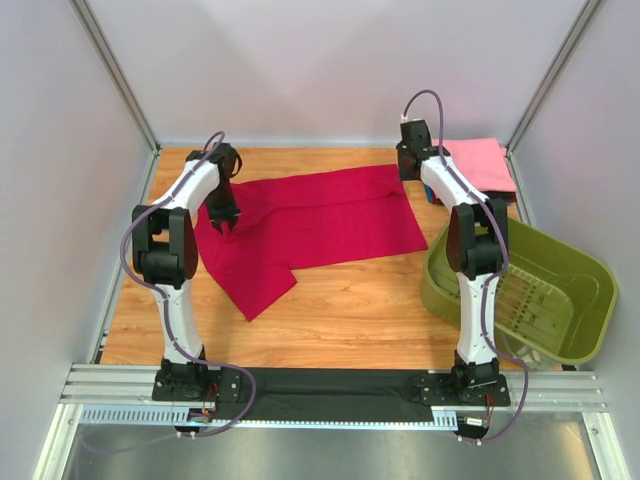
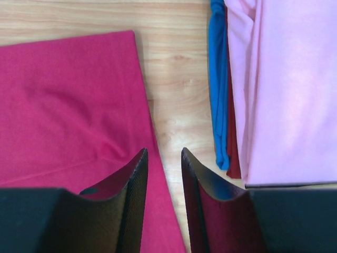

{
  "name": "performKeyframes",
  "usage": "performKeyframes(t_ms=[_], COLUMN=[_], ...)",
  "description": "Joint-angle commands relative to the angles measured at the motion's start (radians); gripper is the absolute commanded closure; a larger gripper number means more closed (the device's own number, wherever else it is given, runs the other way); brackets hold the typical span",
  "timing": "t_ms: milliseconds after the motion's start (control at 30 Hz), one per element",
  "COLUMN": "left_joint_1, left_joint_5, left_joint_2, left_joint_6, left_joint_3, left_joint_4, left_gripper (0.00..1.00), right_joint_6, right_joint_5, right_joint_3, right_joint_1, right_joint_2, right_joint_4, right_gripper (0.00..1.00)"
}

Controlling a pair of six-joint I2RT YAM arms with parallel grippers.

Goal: Fold and stack the t-shirts

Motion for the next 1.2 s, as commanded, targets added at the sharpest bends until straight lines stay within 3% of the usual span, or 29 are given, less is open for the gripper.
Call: performKeyframes(t_ms=[0, 267, 633, 967, 1167], left_joint_1=[0.002, 0.067, 0.150, 0.221, 0.282], left_joint_5=[-0.045, 0.021, -0.027, -0.180, -0.257], left_joint_2=[-0.043, 0.025, 0.048, 0.183, 0.181], left_joint_6=[0.007, -0.058, -0.167, -0.127, -0.121], left_joint_3=[0.087, 0.034, -0.109, 0.057, 0.145], left_joint_4=[-0.054, -0.013, -0.017, -0.125, -0.169], left_gripper=[0.67, 0.67, 0.67, 0.68, 0.68], right_joint_6=[0.078, 0.251, 0.331, 0.406, 0.506], right_joint_5=[0.058, 0.029, 0.004, 0.073, 0.038], right_joint_3=[0.063, 0.060, -0.262, -0.503, -0.546], right_joint_1=[0.039, 0.112, 0.195, 0.277, 0.361], right_joint_2=[-0.102, -0.082, -0.154, -0.258, -0.341], right_joint_4=[-0.082, -0.214, -0.121, -0.073, -0.159], right_gripper=[0.67, 0.72, 0.77, 0.78, 0.78])
